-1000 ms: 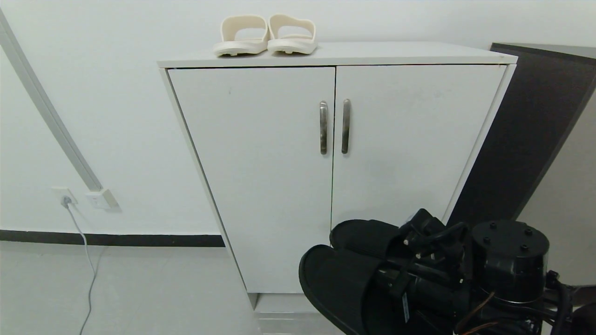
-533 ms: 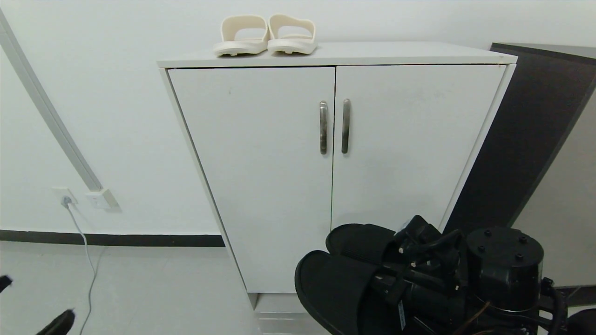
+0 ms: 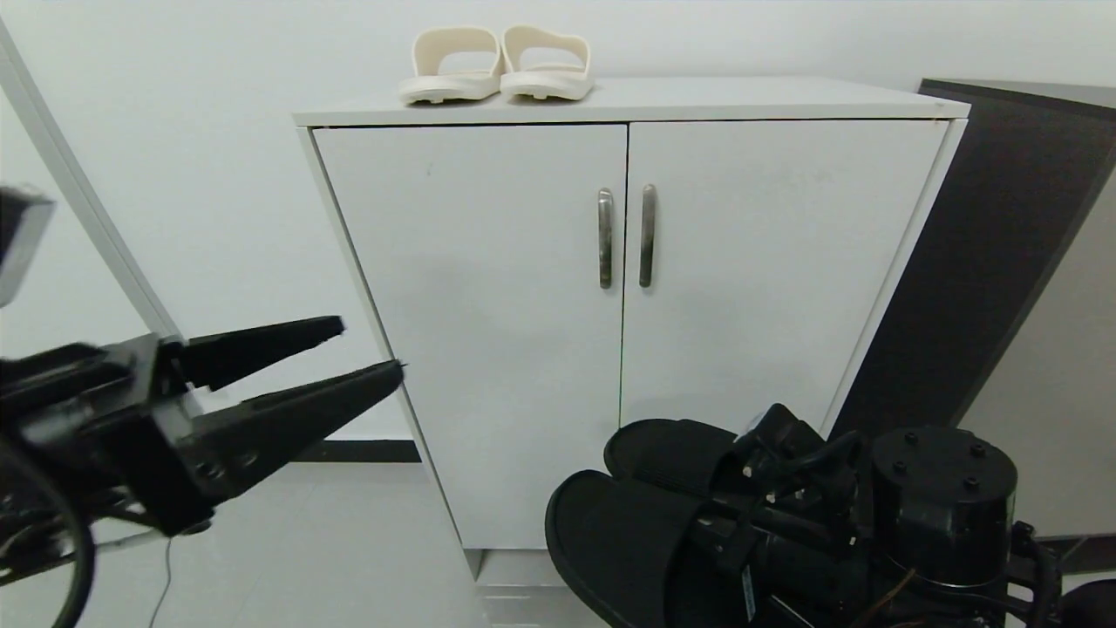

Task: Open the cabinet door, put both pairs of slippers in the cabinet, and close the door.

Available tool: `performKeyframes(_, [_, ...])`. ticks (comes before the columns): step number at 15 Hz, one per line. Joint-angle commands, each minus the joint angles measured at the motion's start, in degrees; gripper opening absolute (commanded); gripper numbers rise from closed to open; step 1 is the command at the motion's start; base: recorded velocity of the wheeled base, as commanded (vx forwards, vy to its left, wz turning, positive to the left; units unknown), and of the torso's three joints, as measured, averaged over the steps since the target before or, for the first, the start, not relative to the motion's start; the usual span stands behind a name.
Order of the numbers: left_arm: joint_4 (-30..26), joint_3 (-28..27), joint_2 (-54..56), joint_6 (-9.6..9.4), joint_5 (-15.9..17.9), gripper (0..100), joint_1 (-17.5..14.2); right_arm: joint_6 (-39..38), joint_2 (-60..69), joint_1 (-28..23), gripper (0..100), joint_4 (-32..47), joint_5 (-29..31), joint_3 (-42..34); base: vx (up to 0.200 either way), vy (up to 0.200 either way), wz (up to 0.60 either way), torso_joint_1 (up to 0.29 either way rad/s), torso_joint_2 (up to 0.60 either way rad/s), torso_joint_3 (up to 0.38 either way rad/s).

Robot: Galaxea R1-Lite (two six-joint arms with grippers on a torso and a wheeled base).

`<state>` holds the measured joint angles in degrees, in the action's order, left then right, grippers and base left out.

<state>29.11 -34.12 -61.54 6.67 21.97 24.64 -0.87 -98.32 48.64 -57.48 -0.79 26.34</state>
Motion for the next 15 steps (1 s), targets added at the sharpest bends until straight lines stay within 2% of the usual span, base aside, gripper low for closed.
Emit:
performKeyframes(1, [0.5,-7.8,-11.1,0.71,0.2,100,7.6,0.0,-0.2,0.1,0,0.0,0.0,0.0,0.000,0.000,0.00,0.000,0.00,0.000])
performKeyframes(3, [0.5,-12.5,-16.5,0.80,0.0,100,10.3,0.0,-0.3,0.1,0,0.0,-0.1,0.0,0.000,0.000,0.00,0.000,0.00,0.000])
performKeyframes(5, [0.5,-16.9,-21.2,0.98,0.1,100,11.3,0.0,-0.6,0.0,0,0.0,-0.1,0.0,0.000,0.000,0.00,0.000,0.00,0.000])
performKeyframes(7, [0.4,-20.8,-24.8,2.56,0.4,100,12.8,0.0,0.0,0.1,0,0.0,0.1,-0.2,0.000,0.000,0.00,0.000,0.00,0.000])
performKeyframes(9, [0.5,-25.0,-29.3,3.88,0.9,100,12.8,0.0,0.1,0.1,0,0.0,0.0,-0.1,0.000,0.000,0.00,0.000,0.00,0.000])
performKeyframes(11, [0.6,-28.2,-32.6,4.49,2.7,100,12.8,0.0,-0.1,0.1,0,0.0,-0.1,-0.5,0.000,0.000,0.00,0.000,0.00,0.000])
performKeyframes(12, [0.5,-31.6,-35.5,5.28,3.8,100,12.8,-0.1,-0.1,0.0,0,0.0,-0.2,-0.7,0.000,0.000,0.00,0.000,0.00,0.000])
performKeyframes(13, [0.5,-34.5,-37.4,7.04,4.4,100,12.7,0.0,-0.2,0.1,0,0.0,-0.1,-0.8,0.000,0.000,0.00,0.000,0.00,0.000])
performKeyframes(15, [0.3,-38.8,-40.5,8.19,6.2,100,12.7,0.0,-0.7,0.1,0,0.0,-0.1,-0.8,0.000,0.000,0.00,0.000,0.00,0.000])
